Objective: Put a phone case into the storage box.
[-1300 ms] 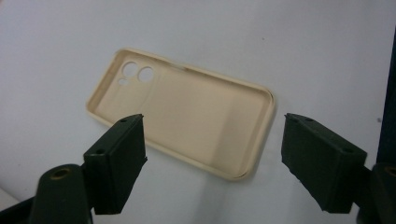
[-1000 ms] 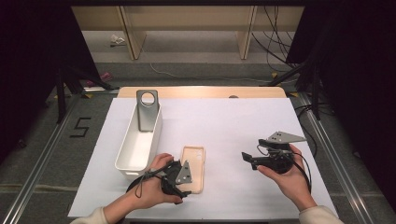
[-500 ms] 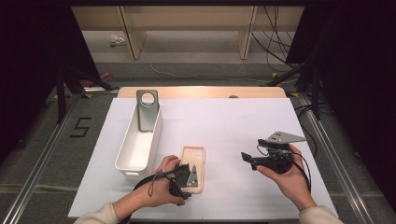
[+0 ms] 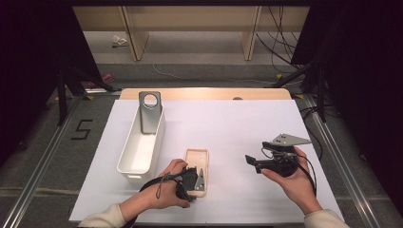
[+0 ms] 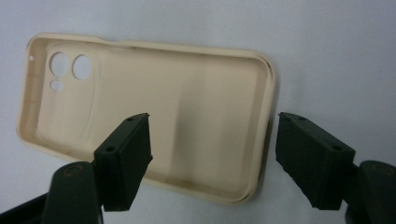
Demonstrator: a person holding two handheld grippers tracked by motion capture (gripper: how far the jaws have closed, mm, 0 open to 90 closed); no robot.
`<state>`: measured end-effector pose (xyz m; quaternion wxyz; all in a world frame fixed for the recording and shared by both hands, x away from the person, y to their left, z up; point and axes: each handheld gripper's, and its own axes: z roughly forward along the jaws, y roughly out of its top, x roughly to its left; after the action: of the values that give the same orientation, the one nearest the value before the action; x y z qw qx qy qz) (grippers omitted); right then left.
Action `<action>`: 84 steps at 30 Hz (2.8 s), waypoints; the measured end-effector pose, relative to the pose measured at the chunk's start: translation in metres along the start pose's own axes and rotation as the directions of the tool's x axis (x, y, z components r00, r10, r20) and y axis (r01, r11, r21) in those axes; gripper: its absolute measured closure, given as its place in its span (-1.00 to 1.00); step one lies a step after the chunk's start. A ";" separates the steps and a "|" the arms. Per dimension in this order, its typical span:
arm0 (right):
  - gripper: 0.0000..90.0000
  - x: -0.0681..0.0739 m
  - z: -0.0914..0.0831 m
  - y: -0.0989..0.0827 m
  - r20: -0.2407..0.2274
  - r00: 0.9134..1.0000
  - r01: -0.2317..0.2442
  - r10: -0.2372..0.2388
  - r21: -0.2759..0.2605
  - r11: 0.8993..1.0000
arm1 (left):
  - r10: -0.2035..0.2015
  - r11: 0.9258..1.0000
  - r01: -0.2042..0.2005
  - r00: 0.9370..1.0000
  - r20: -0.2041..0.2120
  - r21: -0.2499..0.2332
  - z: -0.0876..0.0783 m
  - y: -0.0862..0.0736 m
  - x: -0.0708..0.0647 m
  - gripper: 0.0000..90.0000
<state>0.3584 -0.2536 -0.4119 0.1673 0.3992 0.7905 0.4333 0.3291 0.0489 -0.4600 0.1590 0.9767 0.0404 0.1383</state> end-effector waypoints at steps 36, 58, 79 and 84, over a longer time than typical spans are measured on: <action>-0.64 0.002 0.002 0.000 -0.022 1.000 0.008 -0.008 0.010 1.000 | 0.109 0.991 -0.114 0.991 0.076 0.070 0.001 0.012 -0.009 0.33; -0.64 0.002 0.002 -0.001 -0.027 1.000 0.011 -0.011 0.010 1.000 | 0.170 0.980 -0.178 0.982 0.088 0.090 0.000 0.014 -0.018 0.77; -0.64 0.003 0.002 -0.001 -0.032 0.999 0.009 -0.008 0.015 1.000 | 0.183 0.978 -0.189 0.981 0.061 0.094 -0.002 0.012 -0.022 0.90; -0.64 0.003 0.002 -0.001 -0.029 1.000 0.008 -0.007 0.013 1.000 | 0.180 0.979 -0.183 0.983 0.040 0.091 -0.003 0.010 -0.024 0.92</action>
<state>0.3576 -0.2504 -0.4137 0.1548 0.3909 0.7971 0.4333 0.3056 0.0371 -0.4597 0.1003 0.9848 -0.0450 0.1348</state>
